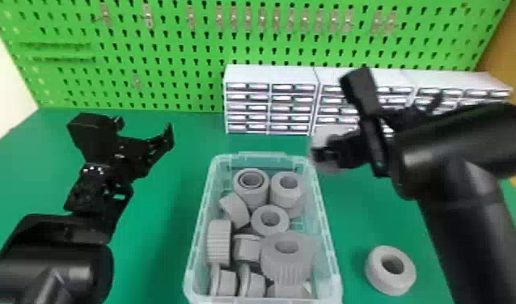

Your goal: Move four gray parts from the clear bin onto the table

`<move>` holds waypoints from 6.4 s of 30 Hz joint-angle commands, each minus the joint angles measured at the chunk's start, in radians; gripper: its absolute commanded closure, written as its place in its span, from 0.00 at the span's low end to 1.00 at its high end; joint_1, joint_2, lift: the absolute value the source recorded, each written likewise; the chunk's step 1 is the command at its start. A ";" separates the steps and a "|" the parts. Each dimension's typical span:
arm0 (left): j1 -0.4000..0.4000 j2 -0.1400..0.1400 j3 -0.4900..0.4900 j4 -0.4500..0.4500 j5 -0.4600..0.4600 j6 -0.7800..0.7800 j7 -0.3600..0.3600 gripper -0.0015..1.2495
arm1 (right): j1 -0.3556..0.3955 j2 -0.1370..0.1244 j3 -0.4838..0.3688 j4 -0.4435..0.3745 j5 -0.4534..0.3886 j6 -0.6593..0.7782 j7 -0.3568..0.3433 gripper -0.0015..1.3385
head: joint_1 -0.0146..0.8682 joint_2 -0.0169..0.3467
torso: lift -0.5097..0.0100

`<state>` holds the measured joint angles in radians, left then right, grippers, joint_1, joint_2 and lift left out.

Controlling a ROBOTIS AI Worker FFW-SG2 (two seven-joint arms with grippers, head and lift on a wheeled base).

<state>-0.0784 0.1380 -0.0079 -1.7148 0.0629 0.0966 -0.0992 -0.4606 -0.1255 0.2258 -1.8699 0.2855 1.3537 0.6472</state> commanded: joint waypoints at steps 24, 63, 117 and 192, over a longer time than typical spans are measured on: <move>0.000 0.000 0.006 -0.005 0.000 0.000 -0.013 0.17 | 0.165 0.000 -0.272 0.233 0.063 -0.197 0.022 0.84 | 0.78 0.14 | 0.89; 0.000 0.000 0.003 -0.005 0.000 0.000 -0.013 0.17 | 0.146 0.006 -0.255 0.400 0.077 -0.292 0.023 0.48 | 0.78 0.14 | 0.89; 0.002 0.000 0.002 -0.003 -0.005 0.003 -0.014 0.17 | 0.025 0.013 0.099 -0.041 0.138 0.105 0.023 0.42 | 0.78 0.14 | 0.89; 0.008 0.000 0.006 -0.002 -0.008 0.005 -0.013 0.17 | -0.179 -0.019 0.282 0.543 -0.045 -0.390 0.083 0.39 | 0.78 0.14 | 0.89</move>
<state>-0.0711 0.1379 -0.0031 -1.7165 0.0552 0.1012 -0.1132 -0.6217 -0.1507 0.5022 -1.3939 0.2650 1.0174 0.7297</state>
